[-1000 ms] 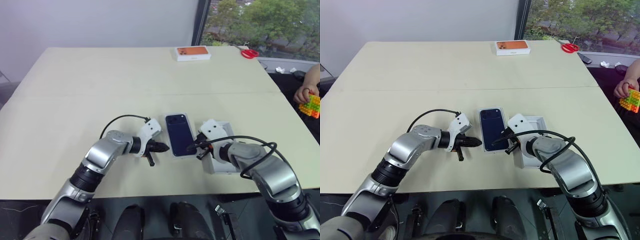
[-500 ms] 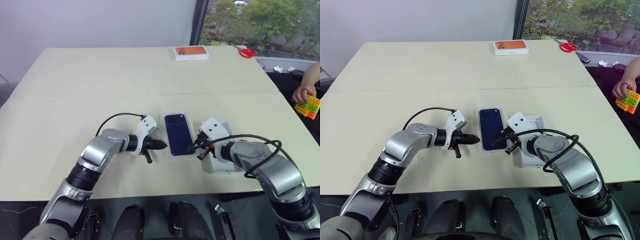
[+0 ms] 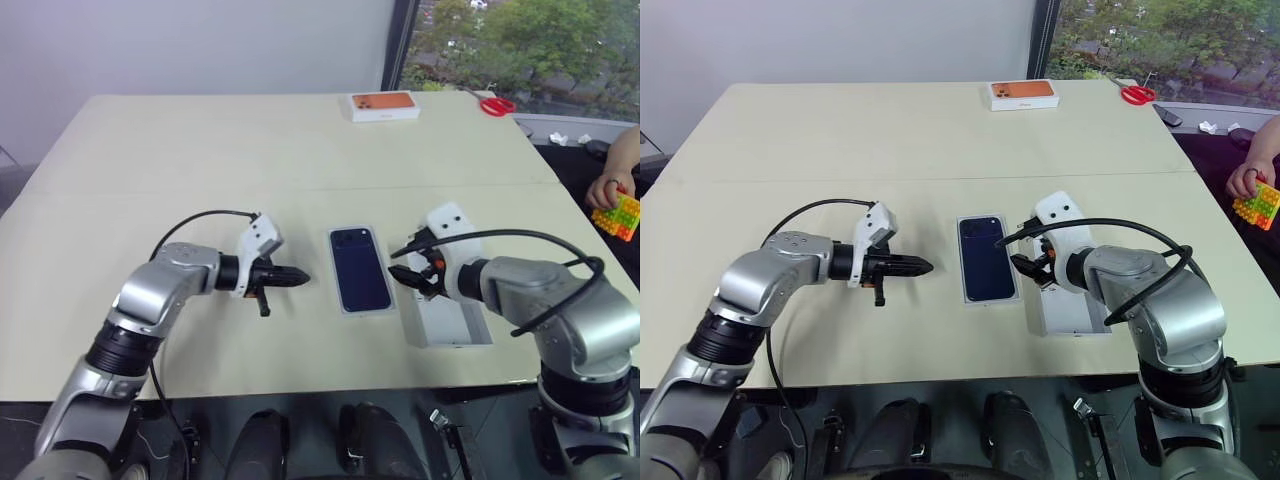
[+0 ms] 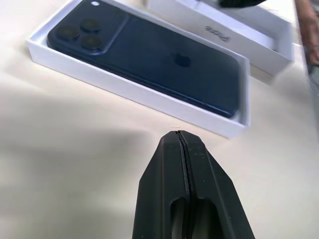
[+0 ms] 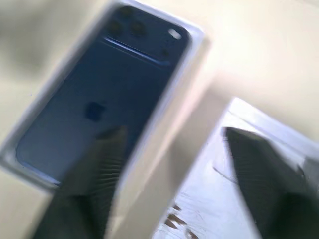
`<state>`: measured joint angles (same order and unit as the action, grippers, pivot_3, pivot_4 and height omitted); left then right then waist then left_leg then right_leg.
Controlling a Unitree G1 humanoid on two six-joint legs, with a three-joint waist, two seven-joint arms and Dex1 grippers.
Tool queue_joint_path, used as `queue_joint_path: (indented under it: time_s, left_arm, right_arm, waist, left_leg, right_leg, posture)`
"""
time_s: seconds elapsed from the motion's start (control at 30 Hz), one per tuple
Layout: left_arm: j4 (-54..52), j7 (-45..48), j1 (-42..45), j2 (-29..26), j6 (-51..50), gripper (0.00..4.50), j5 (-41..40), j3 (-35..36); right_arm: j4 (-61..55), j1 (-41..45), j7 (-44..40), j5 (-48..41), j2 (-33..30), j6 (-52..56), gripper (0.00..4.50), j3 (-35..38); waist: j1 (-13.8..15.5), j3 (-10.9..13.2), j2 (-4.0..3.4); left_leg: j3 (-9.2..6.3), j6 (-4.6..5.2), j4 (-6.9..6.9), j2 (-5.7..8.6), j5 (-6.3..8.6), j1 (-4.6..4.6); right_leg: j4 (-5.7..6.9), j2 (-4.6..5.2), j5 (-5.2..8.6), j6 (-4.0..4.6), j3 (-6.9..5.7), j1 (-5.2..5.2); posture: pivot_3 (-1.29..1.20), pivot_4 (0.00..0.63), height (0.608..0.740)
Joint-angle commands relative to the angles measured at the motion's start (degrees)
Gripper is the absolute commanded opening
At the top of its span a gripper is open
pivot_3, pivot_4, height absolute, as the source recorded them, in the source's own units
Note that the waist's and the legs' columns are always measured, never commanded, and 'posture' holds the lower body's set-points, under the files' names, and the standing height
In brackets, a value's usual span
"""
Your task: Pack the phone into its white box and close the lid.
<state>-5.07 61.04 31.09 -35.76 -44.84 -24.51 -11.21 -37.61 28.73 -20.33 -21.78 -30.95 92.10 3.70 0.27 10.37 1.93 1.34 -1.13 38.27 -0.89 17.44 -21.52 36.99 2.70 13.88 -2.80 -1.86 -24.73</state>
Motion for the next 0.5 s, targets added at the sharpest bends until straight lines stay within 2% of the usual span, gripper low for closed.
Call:
queue_joint_path:
  time_s: [0.03, 0.2, 0.5]
  left_arm:
    - [-0.9, 4.5, -0.4, -1.8, 4.0, 0.0, -1.2, 1.3]
    - [-0.1, 6.4, -1.3, -2.4, 8.2, 0.0, 0.9, -0.2]
    - [-1.4, 6.1, -2.1, -0.6, 8.1, 0.0, 0.2, -1.0]
  right_arm:
    - [1.5, 2.4, 2.1, -3.9, 0.7, 0.4, 3.66, 3.9]
    - [7.1, 4.6, 7.1, -13.8, 0.1, 0.4, 3.66, 5.5]
    - [15.4, 4.8, 28.9, -32.6, -1.9, 0.4, 3.66, 4.9]
  waist:
    - [0.0, 0.0, 0.0]
    - [-0.3, 0.0, 0.0]
    - [-0.9, 0.0, 0.0]
  left_leg:
    - [0.01, 0.0, 0.0, 0.01, 0.0, 0.0]
    - [0.01, 0.01, -0.02, -0.02, 0.0, 0.02]
    - [0.02, 0.02, -0.02, -0.02, 0.01, -0.02]
  right_leg:
    - [-0.01, 0.01, 0.0, 0.0, 0.0, 0.0]
    - [0.0, 0.0, 0.0, 0.0, 0.02, 0.0]
    - [-0.01, 0.03, 0.0, -0.01, 0.03, 0.0]
  posture:
    - [0.0, 0.15, 0.74]
    - [0.0, 0.15, 0.74]
    - [0.0, 0.15, 0.74]
